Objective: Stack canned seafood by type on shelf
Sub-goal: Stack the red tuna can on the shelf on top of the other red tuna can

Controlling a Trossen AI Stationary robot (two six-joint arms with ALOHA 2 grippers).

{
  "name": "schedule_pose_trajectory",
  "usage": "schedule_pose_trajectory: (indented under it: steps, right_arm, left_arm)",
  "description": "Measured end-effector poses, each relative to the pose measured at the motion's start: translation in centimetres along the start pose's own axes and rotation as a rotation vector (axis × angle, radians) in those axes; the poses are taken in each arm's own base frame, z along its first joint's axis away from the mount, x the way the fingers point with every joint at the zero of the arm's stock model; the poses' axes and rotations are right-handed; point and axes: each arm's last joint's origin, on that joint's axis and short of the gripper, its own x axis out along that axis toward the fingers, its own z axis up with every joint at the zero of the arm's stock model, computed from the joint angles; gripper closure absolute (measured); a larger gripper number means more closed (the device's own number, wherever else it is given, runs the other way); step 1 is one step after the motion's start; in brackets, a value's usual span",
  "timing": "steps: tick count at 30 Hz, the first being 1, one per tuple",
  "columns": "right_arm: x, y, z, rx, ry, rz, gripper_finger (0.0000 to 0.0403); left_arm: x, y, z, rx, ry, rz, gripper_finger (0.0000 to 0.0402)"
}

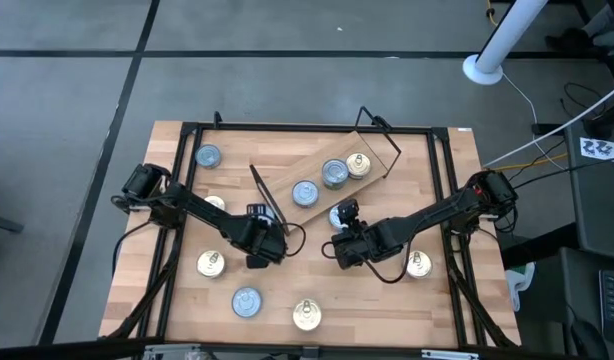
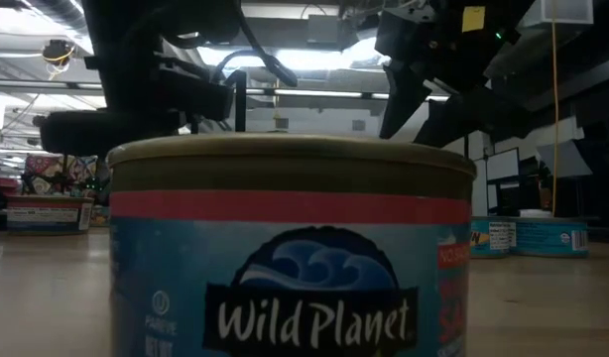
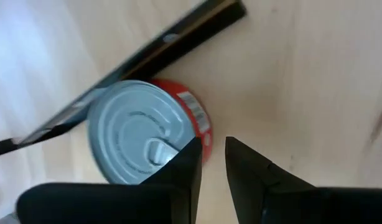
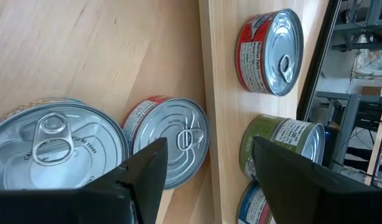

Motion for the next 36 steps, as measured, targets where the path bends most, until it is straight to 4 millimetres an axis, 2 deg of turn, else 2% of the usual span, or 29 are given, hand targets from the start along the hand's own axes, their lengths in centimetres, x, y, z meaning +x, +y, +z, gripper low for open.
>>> schedule_pose_trajectory:
  steps: [9,17,23,31,36]
  right_arm:
    - [0.0,0.0,0.0,-0.001,0.0,0.0,0.0169]
    - [0.0,0.0,0.0,-0.001,0.001,0.001,0.0169]
    - [0.0,0.2,0.0,-0.003,-0.011,0.05,0.0169]
    - [-0.1,0.4,0.9,0.04,-0.114,0.19,0.0169]
    - [-0.3,0.3,2.0,0.094,-0.245,0.261,0.0169]
  left_arm:
    - [0.1,0.3,0.1,-0.028,-0.003,0.018,0.0334]
    - [1.3,0.4,-0.5,-0.046,-0.005,0.026,0.0334]
    - [1.3,0.3,-0.5,-0.046,-0.003,0.02,0.0335]
    - [1.2,0.3,-0.5,-0.065,0.009,-0.019,0.0394]
    - [1.0,0.1,-0.4,-0.066,0.005,-0.028,0.0394]
